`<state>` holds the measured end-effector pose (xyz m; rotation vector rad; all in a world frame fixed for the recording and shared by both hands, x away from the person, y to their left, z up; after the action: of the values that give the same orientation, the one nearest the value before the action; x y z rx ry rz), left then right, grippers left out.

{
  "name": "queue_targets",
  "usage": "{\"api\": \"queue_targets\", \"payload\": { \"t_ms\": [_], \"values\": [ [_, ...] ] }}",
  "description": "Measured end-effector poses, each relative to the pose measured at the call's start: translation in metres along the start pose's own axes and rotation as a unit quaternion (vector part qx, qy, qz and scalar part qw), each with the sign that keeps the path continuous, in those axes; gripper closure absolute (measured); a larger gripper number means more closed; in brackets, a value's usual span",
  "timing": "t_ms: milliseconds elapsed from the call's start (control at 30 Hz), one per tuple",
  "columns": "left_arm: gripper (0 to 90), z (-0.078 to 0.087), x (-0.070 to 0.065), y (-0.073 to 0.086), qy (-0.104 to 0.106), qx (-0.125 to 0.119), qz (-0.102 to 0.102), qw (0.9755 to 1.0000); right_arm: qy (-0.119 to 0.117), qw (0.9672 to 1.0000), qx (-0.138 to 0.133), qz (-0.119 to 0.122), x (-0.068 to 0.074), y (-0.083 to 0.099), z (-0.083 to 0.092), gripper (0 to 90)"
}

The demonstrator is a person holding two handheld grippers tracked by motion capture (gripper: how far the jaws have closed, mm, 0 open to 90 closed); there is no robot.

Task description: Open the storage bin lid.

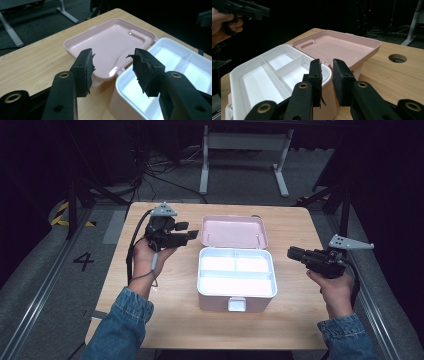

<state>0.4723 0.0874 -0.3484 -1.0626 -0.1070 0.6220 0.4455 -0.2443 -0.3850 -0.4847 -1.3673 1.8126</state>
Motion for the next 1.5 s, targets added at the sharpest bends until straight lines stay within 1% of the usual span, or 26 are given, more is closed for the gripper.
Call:
{"api": "queue_targets", "payload": {
  "t_ms": [33,133,167,200,267,333,400,433,500,533,700,800,900,933,967,1000,1033,1100,1133,1233,1267,1300,1333,1433,1467,1500],
  "values": [
    [50.9,0.004,-0.002,0.003,-0.003,0.003,-0.004,1.0,0.002,1.0,0.0,0.002,-0.002,0.0,0.0,77.1],
    [50.6,0.016,-0.008,0.014,-0.009,0.002,-0.004,1.0,0.001,1.0,-0.002,0.0,-0.003,-0.003,0.0,76.6],
    [50.6,0.02,-0.01,0.018,-0.009,0.006,-0.006,0.9999,0.002,1.0,-0.001,0.003,-0.004,-0.004,0.0,76.5],
    [50.5,0.023,-0.013,0.021,-0.005,0.004,-0.001,1.0,0.004,1.0,-0.003,0.007,-0.005,-0.005,0.0,76.4],
    [50.6,0.029,-0.018,0.028,0.002,0.004,-0.003,1.0,0.006,0.9999,-0.002,0.008,-0.006,-0.006,0.0,75.6],
    [49.9,0.031,-0.019,0.03,0.0,0.007,-0.004,1.0,0.007,0.9999,-0.001,0.007,-0.007,-0.006,0.001,75.0],
    [49.2,0.036,-0.02,0.038,-0.005,0.011,0.0,0.9999,0.014,0.9998,0.003,0.011,-0.011,-0.005,0.001,73.9],
    [48.8,0.038,-0.019,0.042,-0.007,0.015,-0.004,0.9999,0.017,0.9998,0.006,0.012,-0.012,-0.005,0.002,73.4],
    [48.0,0.041,-0.019,0.052,-0.014,0.029,0.003,0.9995,0.023,0.9996,0.01,0.014,-0.014,-0.004,0.003,71.7],
    [47.8,0.042,-0.016,0.058,-0.018,0.038,0.0,0.9991,0.026,0.9995,0.014,0.016,-0.016,-0.002,0.004,70.5],
    [46.4,0.048,-0.006,0.079,-0.029,0.053,0.019,0.998,0.058,0.997,0.043,0.027,-0.026,0.007,0.009,65.0],
    [46.1,0.051,0.0,0.088,-0.041,0.059,0.032,0.9969,0.069,0.9961,0.046,0.029,-0.031,0.01,0.011,63.9],
    [46.0,0.053,0.003,0.099,-0.055,0.071,0.034,0.9954,0.075,0.9955,0.048,0.032,-0.033,0.013,0.015,62.9],
    [46.0,0.053,0.005,0.104,-0.058,0.079,0.031,0.9947,0.078,0.9951,0.05,0.036,-0.034,0.014,0.016,62.6],
    [46.0,0.054,0.007,0.11,-0.063,0.09,0.032,0.9934,0.081,0.9948,0.05,0.038,-0.036,0.015,0.016,62.2],
    [46.0,0.054,0.008,0.114,-0.07,0.096,0.039,0.9922,0.083,0.9944,0.054,0.038,-0.037,0.018,0.017,61.5],
    [46.0,0.055,0.012,0.119,-0.078,0.106,0.036,0.9907,0.087,0.9939,0.057,0.038,-0.039,0.02,0.017,60.8],
    [45.9,0.055,0.015,0.127,-0.083,0.123,0.04,0.9881,0.095,0.9923,0.068,0.042,-0.042,0.025,0.018,60.0],
    [45.6,0.054,0.016,0.132,-0.084,0.13,0.053,0.9865,0.103,0.9905,0.075,0.051,-0.044,0.028,0.017,59.6],
    [45.5,0.052,0.023,0.146,-0.093,0.155,0.058,0.9818,0.123,0.9849,0.096,0.074,-0.049,0.037,0.017,57.8],
    [45.4,0.051,0.024,0.15,-0.091,0.159,0.067,0.9808,0.127,0.9835,0.102,0.078,-0.05,0.04,0.016,57.4],
    [45.3,0.051,0.027,0.154,-0.092,0.167,0.065,0.9796,0.131,0.9819,0.109,0.082,-0.051,0.043,0.016,56.8],
    [45.2,0.05,0.028,0.157,-0.091,0.172,0.071,0.9783,0.133,0.9812,0.113,0.083,-0.052,0.045,0.015,56.1],
    [45.3,0.048,0.036,0.168,-0.096,0.183,0.083,0.9748,0.129,0.9812,0.122,0.075,-0.052,0.052,0.012,54.3],
    [45.3,0.047,0.038,0.172,-0.096,0.185,0.093,0.9735,0.13,0.9803,0.128,0.077,-0.053,0.056,0.01,54.1],
    [45.3,0.048,0.042,0.175,-0.096,0.189,0.088,0.9732,0.13,0.9793,0.133,0.08,-0.054,0.059,0.009,53.7]
  ]
}}
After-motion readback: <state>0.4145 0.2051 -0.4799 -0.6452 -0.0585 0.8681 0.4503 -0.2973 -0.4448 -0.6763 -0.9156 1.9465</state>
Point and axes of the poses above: each handheld gripper's, and its own axes: z roughly backward along the jaws, y roughly out of its underside, x roughly to its left, the point moved 10 cm from there along -z, roughly forward along the jaws, and after that the axes turned 12 degrees about y, right-handed, at the moved point
